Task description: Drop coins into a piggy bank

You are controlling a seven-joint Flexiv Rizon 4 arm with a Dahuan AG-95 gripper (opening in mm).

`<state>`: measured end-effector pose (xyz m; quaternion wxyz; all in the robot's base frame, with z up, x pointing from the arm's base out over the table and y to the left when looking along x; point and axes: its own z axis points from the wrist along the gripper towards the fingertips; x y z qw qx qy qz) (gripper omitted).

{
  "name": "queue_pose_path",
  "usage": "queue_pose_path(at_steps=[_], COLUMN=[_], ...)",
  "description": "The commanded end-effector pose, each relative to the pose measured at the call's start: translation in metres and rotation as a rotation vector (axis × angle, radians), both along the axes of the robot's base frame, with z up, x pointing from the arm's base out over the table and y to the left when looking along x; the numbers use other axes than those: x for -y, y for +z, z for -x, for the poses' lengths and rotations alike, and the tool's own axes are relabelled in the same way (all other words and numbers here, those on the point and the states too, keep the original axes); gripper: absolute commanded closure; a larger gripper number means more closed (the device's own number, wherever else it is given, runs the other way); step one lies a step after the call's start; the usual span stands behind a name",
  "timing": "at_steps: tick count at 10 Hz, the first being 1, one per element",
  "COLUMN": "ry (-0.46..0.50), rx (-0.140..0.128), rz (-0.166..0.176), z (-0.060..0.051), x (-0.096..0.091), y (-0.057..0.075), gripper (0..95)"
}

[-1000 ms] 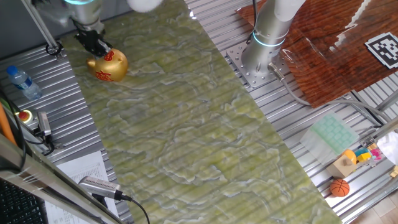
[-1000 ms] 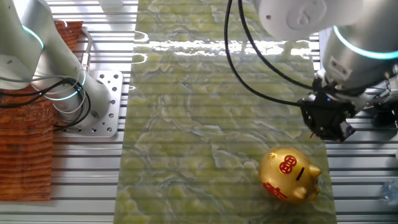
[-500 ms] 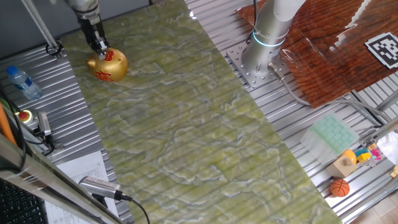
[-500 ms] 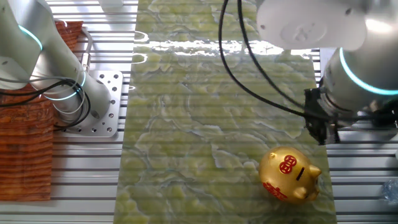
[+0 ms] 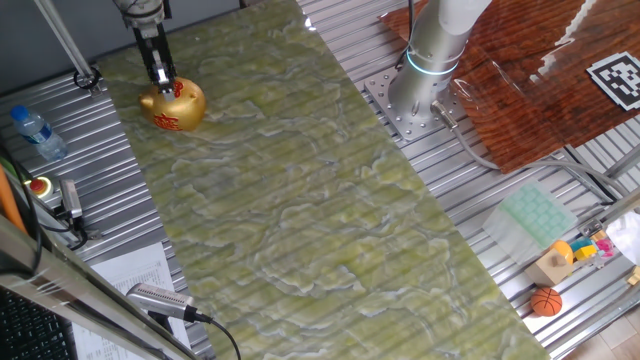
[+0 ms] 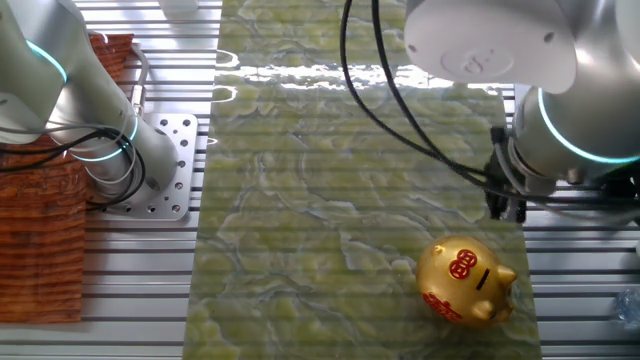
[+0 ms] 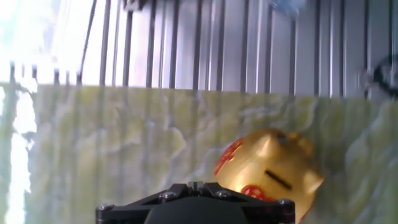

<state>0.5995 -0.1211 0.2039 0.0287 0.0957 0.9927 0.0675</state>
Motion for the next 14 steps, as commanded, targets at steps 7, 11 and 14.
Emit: queue_pose_path(at_steps=[7, 11, 14], ry=[0.011, 0.019, 0.020], rx=[0.012, 0.011, 0.011], rz=[0.041, 0.038, 0.037], z=[0.010, 0.012, 0.012], x=[-0.007, -0.007, -0.006], y=[-0.011, -0.018, -0.018], gripper=[95.0, 95.0, 95.0])
